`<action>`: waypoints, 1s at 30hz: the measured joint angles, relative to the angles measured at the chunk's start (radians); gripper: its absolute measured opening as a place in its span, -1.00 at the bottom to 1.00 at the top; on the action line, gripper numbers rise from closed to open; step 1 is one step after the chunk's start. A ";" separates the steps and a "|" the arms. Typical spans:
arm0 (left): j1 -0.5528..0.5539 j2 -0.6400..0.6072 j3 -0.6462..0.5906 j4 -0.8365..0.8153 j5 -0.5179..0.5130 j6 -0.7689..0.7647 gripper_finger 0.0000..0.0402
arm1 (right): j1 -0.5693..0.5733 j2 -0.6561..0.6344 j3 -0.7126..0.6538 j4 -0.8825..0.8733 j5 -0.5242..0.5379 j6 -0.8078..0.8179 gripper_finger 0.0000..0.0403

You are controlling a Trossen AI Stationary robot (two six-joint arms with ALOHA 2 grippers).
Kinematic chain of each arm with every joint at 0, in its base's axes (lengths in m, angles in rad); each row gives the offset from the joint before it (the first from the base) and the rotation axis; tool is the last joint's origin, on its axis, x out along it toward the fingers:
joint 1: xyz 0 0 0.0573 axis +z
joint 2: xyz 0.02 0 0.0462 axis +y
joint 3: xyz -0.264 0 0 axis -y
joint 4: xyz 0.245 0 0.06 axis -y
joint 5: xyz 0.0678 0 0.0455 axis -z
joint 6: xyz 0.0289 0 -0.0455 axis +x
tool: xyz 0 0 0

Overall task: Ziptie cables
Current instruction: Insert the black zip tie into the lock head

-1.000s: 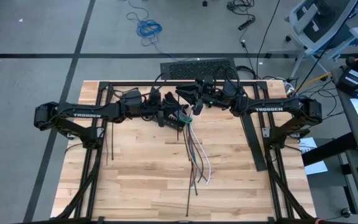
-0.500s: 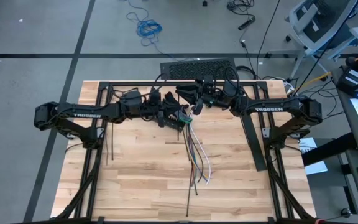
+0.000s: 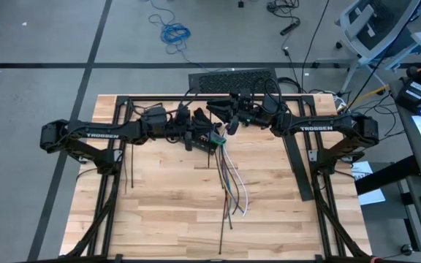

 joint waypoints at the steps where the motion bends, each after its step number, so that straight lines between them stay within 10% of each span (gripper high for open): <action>1: 0.000 0.000 0.000 0.000 0.000 0.000 -1.00 | 0.000 0.000 0.000 0.000 0.000 0.000 -0.63; 30: 0.000 0.059 0.030 0.059 0.001 0.005 -1.00 | 0.000 0.000 0.000 0.001 0.000 0.004 -0.83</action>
